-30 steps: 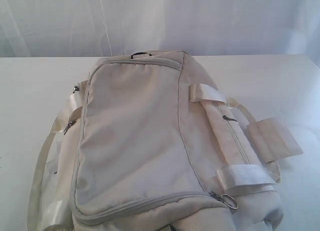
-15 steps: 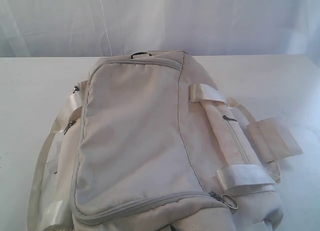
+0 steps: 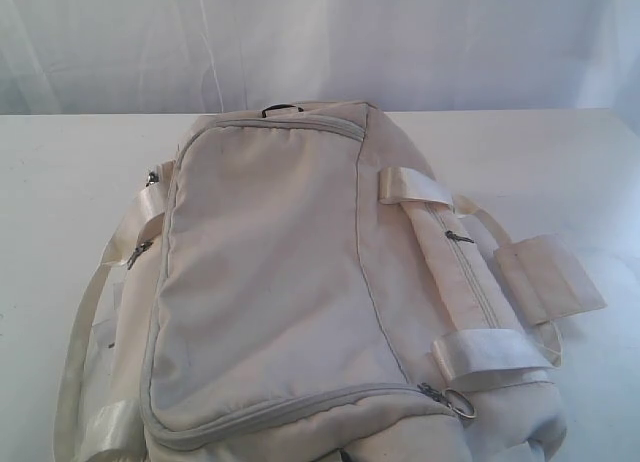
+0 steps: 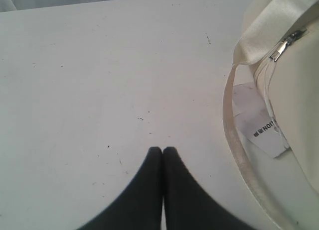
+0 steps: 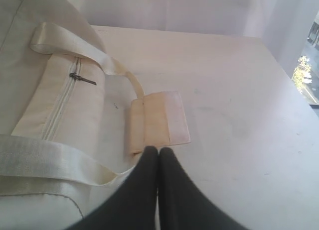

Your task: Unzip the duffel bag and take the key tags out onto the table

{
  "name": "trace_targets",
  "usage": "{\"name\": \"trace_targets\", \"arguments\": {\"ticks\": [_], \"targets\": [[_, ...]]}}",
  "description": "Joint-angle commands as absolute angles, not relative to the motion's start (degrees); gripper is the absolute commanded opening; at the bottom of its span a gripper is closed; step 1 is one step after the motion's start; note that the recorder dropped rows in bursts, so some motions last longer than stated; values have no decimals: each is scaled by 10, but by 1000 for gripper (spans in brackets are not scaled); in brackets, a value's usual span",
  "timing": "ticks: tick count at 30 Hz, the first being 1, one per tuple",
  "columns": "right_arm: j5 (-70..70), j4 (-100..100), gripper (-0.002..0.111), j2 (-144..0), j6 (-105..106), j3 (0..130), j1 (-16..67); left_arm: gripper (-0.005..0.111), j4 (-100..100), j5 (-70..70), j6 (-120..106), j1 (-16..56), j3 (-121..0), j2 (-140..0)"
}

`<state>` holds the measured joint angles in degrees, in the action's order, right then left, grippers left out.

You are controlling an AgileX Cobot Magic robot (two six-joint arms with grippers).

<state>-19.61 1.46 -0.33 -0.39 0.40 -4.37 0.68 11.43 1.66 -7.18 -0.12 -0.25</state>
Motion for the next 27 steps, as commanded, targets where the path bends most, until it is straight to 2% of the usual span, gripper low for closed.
{"name": "trace_targets", "arguments": {"ticks": [1, 10, 27], "targets": [[-164, 27, 0, 0, 4, 0, -44, 0, 5, 112, -4, -73, 0, 0], [-114, 27, 0, 0, 0, 0, -51, 0, 5, 50, -93, -73, 0, 0], [56, 20, 0, 0, 0, 0, -51, 0, 5, -98, -57, -73, 0, 0]]}}
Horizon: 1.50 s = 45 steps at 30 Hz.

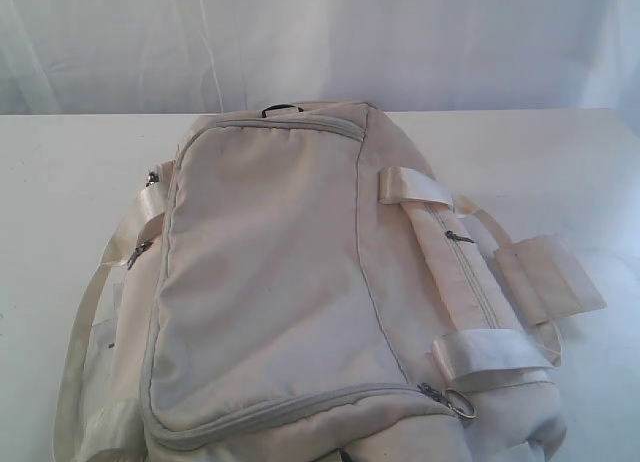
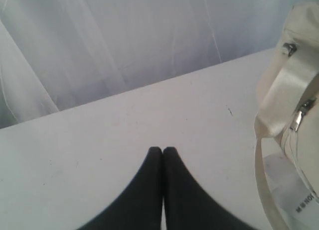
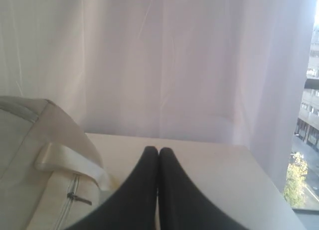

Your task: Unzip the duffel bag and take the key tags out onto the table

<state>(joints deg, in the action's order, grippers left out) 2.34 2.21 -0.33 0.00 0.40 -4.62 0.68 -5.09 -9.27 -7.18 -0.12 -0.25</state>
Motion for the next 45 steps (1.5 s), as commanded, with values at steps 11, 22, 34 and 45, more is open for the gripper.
{"name": "trace_targets", "arguments": {"ticks": [11, 22, 34, 45], "targets": [[157, 20, 0, 0, -168, 0, -51, 0, 5, -307, 314, -73, 0, 0], [-109, 20, 0, -82, -223, 139, -51, 0, 80, -28, 337, -73, -147, -59], [-371, -201, 0, -321, 124, 298, -51, 0, -248, 408, -222, 20, -388, -333], [-548, -388, 0, -462, 337, 353, -45, 0, -374, 611, -401, 85, -515, -592]]}}
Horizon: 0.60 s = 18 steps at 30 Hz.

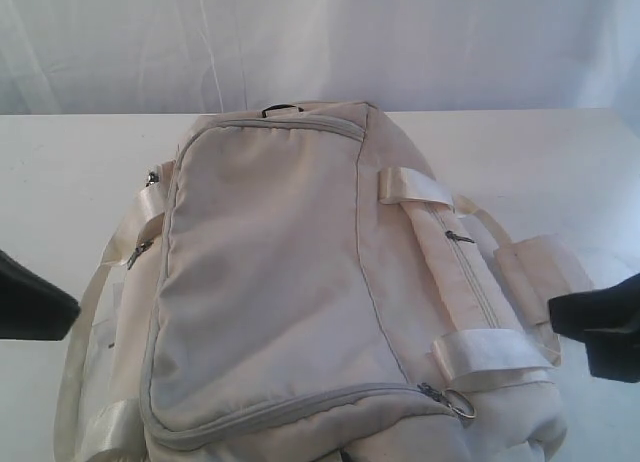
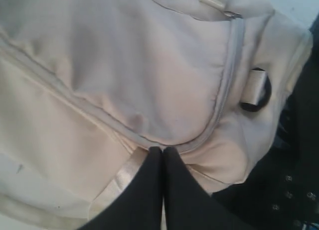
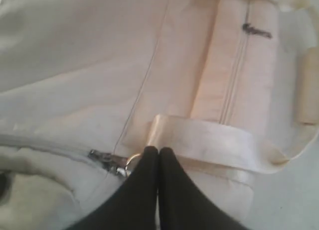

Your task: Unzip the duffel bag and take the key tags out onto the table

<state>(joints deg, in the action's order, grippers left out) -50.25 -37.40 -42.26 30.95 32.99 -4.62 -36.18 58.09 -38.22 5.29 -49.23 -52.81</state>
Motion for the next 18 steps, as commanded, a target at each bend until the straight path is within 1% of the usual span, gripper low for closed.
{"name": "trace_targets", "arguments": {"ticks": [1, 7, 13, 15, 16, 17, 18], "targets": [[-560, -388, 0, -473, 338, 361, -37, 0, -367, 611, -404, 98, -520, -609], [-619, -387, 0, -520, 372, 399, 21, 0, -368, 608, -428, 152, -522, -670], [-613, -390, 0, -538, 405, 402, 87, 0, -351, 582, -424, 156, -544, -685], [-597, -390, 0, -559, 402, 402, 110, 0, -313, 621, -388, 155, -605, -708], [-595, -387, 2, -576, 402, 402, 119, 0, -276, 659, -357, 155, -666, -734], [-592, -384, 2, -585, 402, 402, 121, 0, -259, 674, -347, 155, -691, -746], [-587, -376, 3, -599, 388, 402, 121, 0, -235, 700, -336, 155, -754, -779]]}}
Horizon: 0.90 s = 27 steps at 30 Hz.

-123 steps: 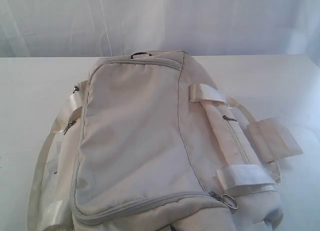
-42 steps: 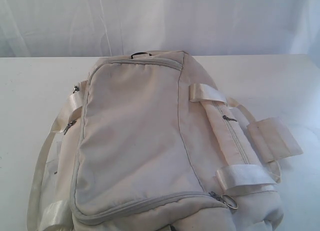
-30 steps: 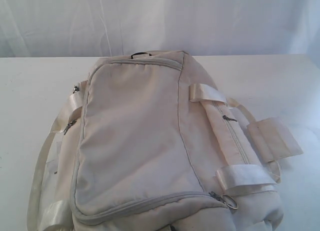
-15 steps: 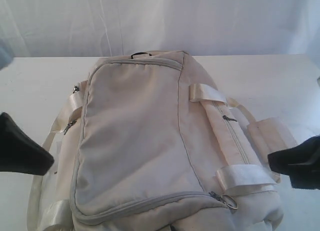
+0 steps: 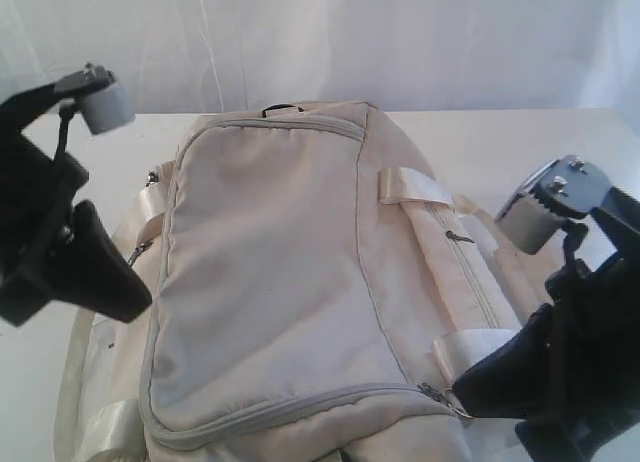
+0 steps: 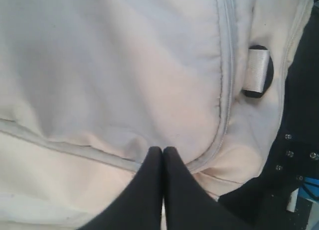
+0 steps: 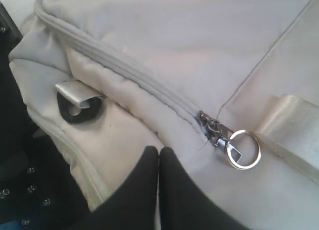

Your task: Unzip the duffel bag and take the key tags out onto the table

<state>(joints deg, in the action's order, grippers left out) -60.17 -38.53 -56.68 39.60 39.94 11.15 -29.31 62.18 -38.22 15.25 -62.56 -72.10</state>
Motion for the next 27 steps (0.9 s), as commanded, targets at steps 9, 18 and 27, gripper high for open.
{"name": "trace_targets", "arguments": {"ticks": [9, 18, 27], "targets": [[-673, -359, 9, -605, 355, 439, 121, 0, -145, 700, -237, 155, -1125, -1044], [-667, -335, 58, -629, 351, 446, 121, 78, -115, 691, -255, 155, -1219, -1159], [-676, -364, 58, -715, 345, 446, 139, 57, -118, 659, -253, 155, -1219, -1193]]}}
